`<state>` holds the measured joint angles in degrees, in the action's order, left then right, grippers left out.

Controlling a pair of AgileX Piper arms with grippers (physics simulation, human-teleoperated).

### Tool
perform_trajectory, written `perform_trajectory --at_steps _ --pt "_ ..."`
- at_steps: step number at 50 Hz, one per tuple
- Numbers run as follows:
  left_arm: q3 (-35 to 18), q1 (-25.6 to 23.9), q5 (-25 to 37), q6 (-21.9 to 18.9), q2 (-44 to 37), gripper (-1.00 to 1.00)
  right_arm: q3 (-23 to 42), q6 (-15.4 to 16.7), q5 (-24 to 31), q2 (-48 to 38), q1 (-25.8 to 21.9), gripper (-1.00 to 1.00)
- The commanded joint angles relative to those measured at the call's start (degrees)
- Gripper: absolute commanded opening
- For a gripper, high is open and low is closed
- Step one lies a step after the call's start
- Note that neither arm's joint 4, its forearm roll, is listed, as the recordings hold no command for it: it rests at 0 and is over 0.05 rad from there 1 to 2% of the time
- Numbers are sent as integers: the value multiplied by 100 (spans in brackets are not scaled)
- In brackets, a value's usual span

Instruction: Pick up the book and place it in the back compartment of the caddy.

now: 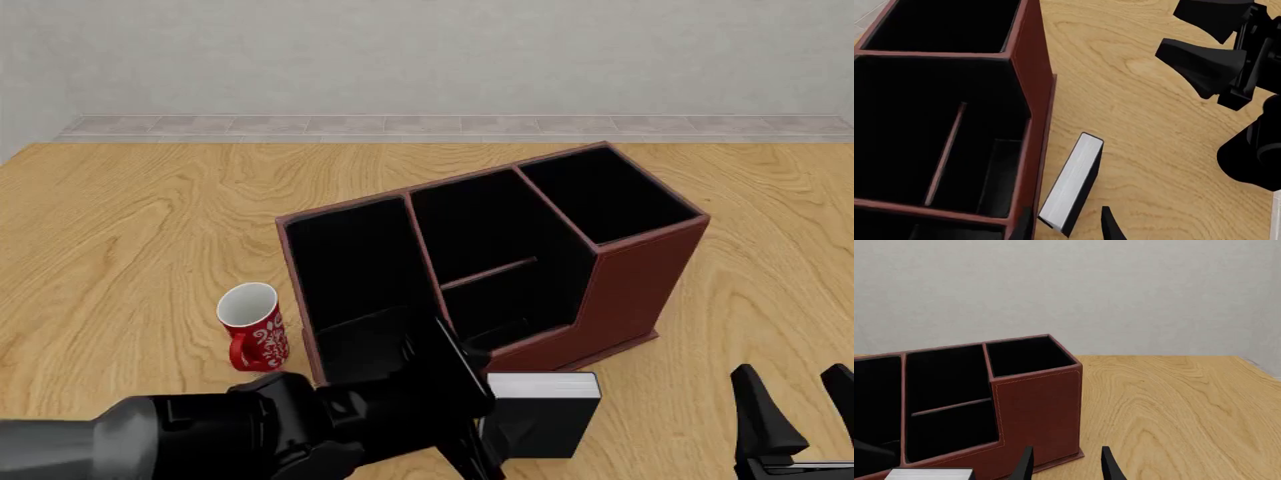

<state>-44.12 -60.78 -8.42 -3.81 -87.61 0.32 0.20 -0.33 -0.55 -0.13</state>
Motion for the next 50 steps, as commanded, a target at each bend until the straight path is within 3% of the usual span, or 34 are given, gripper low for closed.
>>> perform_trajectory --at_steps 1,50 --pt "-31 -16 -6 8 -154 100 8 -1 20 10 0 100" --pt "-235 -98 -25 -166 -670 100 8 0 19 11 0 100"
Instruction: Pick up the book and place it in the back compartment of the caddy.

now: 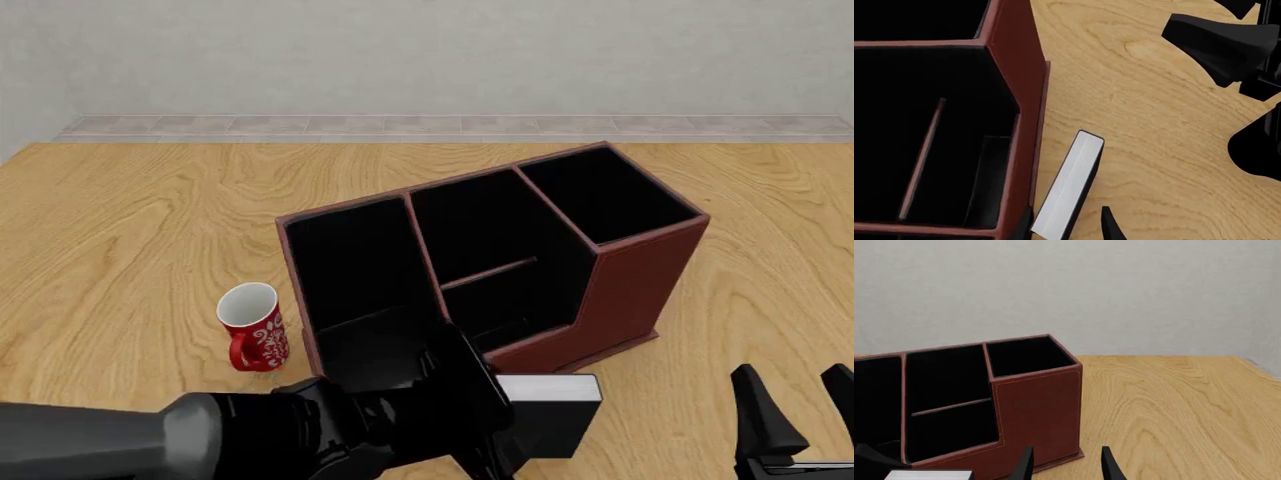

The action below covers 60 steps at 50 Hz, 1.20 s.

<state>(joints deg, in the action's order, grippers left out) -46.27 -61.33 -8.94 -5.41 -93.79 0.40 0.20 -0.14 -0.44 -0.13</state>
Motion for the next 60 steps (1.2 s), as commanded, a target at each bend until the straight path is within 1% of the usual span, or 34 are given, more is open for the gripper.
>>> perform_trajectory --at_steps 1,7,8,10,14,21,22,44,52,58,60 --pt "-18 -40 21 0 -59 100 0 -2 0 0 0 100" --pt "-2 -116 58 64 21 100 0 -1 0 0 0 100" --pt "-11 -139 80 168 143 100 0 1 0 1 -1 100" --pt "-26 -147 105 103 162 100 0 1 0 1 0 100" --pt "25 -233 77 105 193 100 0 3 0 2 0 100" --pt "32 -218 61 91 216 100 0 -1 0 -1 -1 100" --pt "22 -218 80 103 240 -100 0 -1 0 0 0 100" --pt "-30 -118 116 36 429 -100 0 1 0 1 0 100" --pt "-131 -11 208 -92 679 -100 0 -1 0 0 1 100" --pt "-121 7 186 -203 919 -100 0 -1 0 0 0 100" --pt "-103 -35 174 -184 958 -100 0 1 0 0 -1 100"
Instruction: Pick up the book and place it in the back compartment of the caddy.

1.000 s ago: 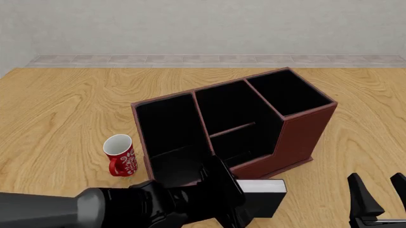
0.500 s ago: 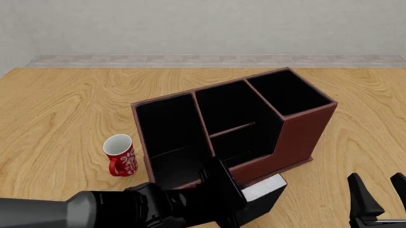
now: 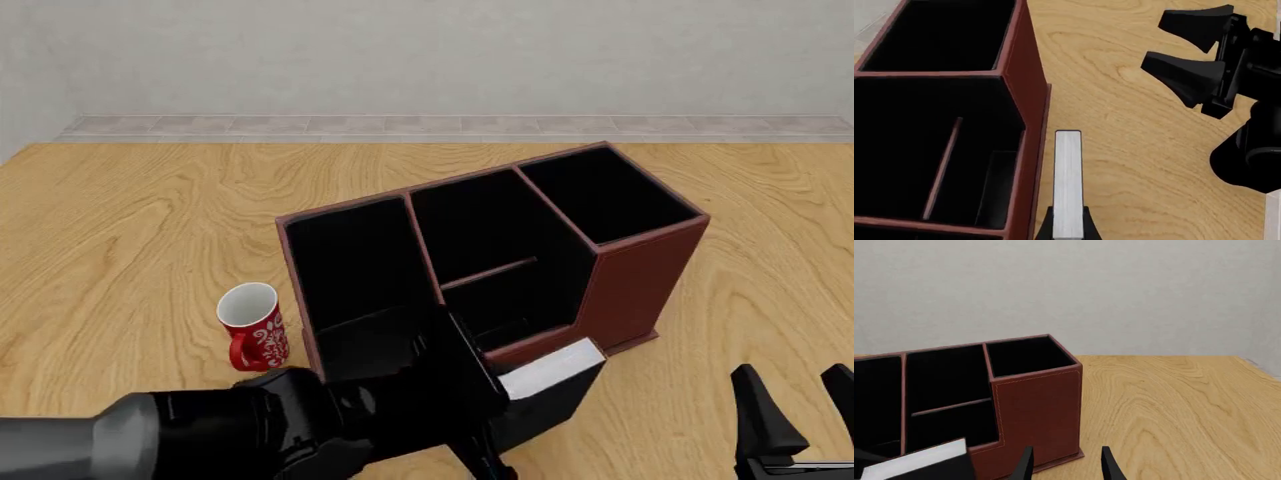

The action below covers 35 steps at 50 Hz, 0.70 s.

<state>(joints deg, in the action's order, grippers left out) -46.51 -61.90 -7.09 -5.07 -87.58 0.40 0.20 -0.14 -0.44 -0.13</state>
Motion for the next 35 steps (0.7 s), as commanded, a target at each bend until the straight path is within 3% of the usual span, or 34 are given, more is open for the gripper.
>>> perform_trajectory --at_steps 1,12,26,29,35 --pt "-74 3 -15 -207 354 -100 0 0 0 0 1 100" --pt "-63 -32 70 -413 848 -100 0 0 0 -1 -1 100" --pt "-230 74 241 -381 1211 -100 0 1 0 1 0 100" --pt "-236 -192 353 -380 1324 -100 0 1 0 1 0 100" --pt "-580 -122 632 -550 1385 -100 0 -2 0 -1 -1 100"
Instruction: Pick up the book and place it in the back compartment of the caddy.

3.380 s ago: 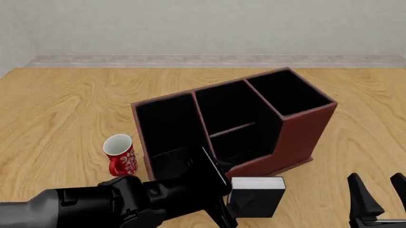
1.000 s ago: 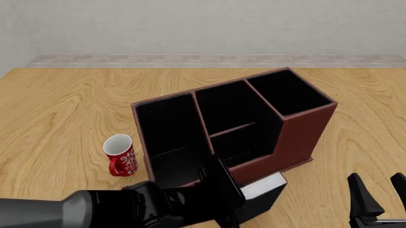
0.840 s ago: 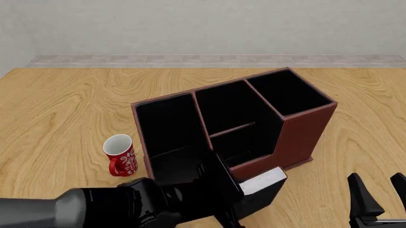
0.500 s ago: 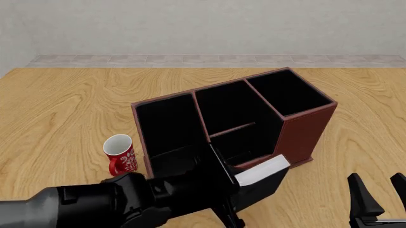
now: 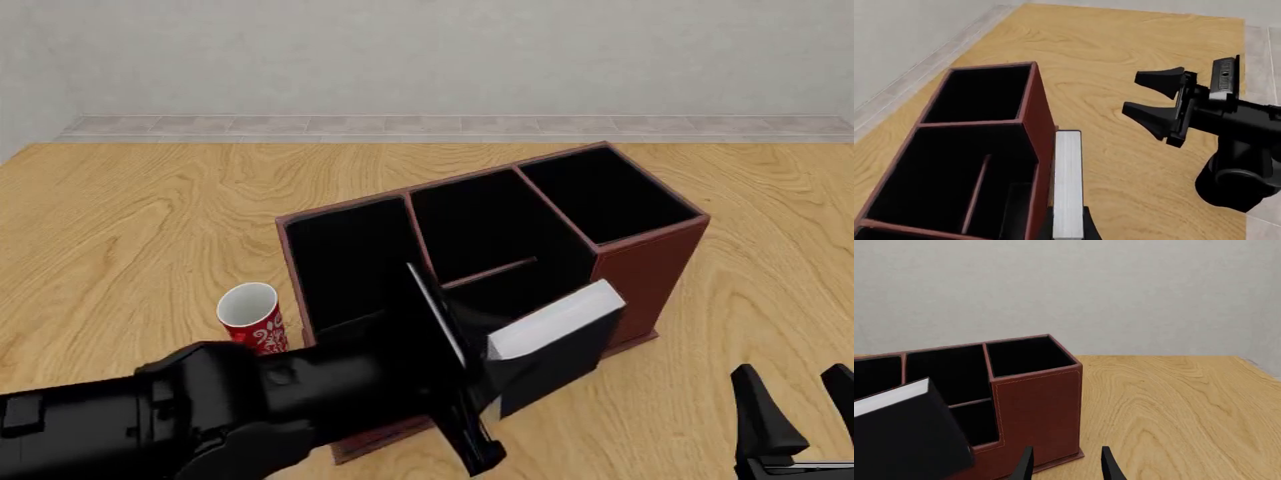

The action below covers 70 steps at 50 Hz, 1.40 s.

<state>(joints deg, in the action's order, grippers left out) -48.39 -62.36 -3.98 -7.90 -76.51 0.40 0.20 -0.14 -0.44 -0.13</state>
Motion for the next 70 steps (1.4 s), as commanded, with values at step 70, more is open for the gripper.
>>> perform_trajectory --at_steps 70 --pt "-1412 202 1895 -932 625 -100 0 -1 0 0 0 100"
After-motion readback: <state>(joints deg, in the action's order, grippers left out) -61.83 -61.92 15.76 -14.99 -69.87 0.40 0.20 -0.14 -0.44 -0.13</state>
